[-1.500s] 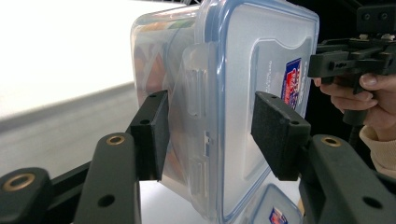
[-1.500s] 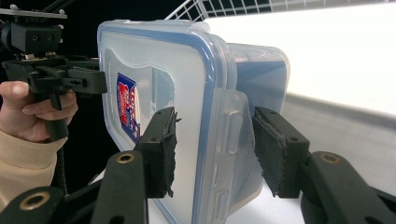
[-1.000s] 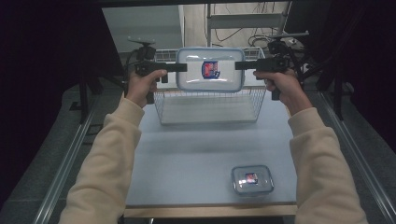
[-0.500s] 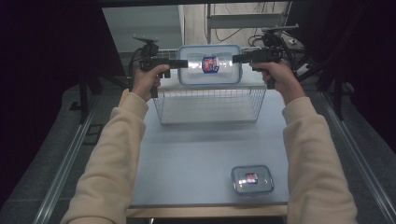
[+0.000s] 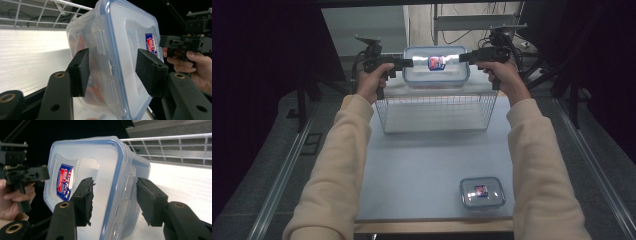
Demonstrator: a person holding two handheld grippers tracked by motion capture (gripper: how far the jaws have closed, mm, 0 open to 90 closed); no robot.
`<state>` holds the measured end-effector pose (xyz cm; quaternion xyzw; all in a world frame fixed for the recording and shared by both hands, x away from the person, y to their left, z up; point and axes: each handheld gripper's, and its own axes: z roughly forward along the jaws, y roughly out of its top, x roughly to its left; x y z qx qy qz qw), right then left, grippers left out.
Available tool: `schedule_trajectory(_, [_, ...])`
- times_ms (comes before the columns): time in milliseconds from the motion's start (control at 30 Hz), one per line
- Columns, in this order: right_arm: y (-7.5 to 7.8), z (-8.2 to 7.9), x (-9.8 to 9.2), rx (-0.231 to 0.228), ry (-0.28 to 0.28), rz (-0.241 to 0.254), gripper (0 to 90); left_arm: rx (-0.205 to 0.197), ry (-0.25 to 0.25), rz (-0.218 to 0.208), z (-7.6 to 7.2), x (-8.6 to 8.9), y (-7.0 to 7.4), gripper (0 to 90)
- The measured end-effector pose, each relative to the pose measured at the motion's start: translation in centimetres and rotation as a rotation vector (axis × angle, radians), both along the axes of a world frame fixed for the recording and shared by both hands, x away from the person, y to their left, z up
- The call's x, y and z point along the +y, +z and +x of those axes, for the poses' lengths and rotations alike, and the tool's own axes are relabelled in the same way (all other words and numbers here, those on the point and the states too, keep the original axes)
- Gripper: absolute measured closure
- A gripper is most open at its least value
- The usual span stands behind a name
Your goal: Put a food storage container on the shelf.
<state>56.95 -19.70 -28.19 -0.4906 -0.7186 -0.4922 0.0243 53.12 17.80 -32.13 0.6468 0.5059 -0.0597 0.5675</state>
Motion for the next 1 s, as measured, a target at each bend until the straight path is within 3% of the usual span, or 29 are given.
schedule_trajectory(133, [-0.2, 0.2, 0.4, -0.002, -0.041, -0.005, 47.4, 0.011, 0.025, -0.002, 0.3, -0.2, -0.4, 44.0])
schedule_trajectory(200, [-0.5, 0.4, 0.9, 0.006, -0.064, -0.04, 43.3, 0.011, 0.054, 0.034, 0.4, -0.4, -0.4, 43.5])
schedule_trajectory(233, [-1.0, 0.5, 1.2, -0.002, -0.101, -0.045, 43.7, 0.006, 0.054, 0.033, 0.4, -0.5, -0.5, 43.0])
schedule_trajectory(333, [-1.0, 0.3, 1.2, -0.018, -0.11, -0.041, 43.8, -0.003, 0.068, 0.028, 0.4, -0.4, -0.6, 38.6])
schedule_trajectory(400, [-0.9, 0.0, 1.2, -0.04, -0.113, -0.05, 43.1, -0.028, 0.077, 0.048, 0.2, -0.4, -0.5, 38.7])
schedule_trajectory(500, [-0.4, -0.8, 1.0, -0.071, -0.101, -0.051, 41.4, -0.053, 0.083, 0.053, -0.2, -0.3, -0.2, 37.0])
schedule_trajectory(700, [0.0, -2.9, -0.4, -0.101, -0.052, -0.032, 41.5, -0.109, 0.055, 0.105, -2.7, 0.2, 0.3, 41.9])
schedule_trajectory(867, [-0.3, -4.4, -1.6, -0.11, -0.031, 0.008, 41.9, -0.127, 0.044, 0.096, -4.3, 0.8, 0.2, 44.6])
schedule_trajectory(1000, [-1.0, -5.8, -2.5, -0.109, -0.002, 0.026, 42.1, -0.141, 0.023, 0.1, -5.8, 0.8, -0.1, 55.8])
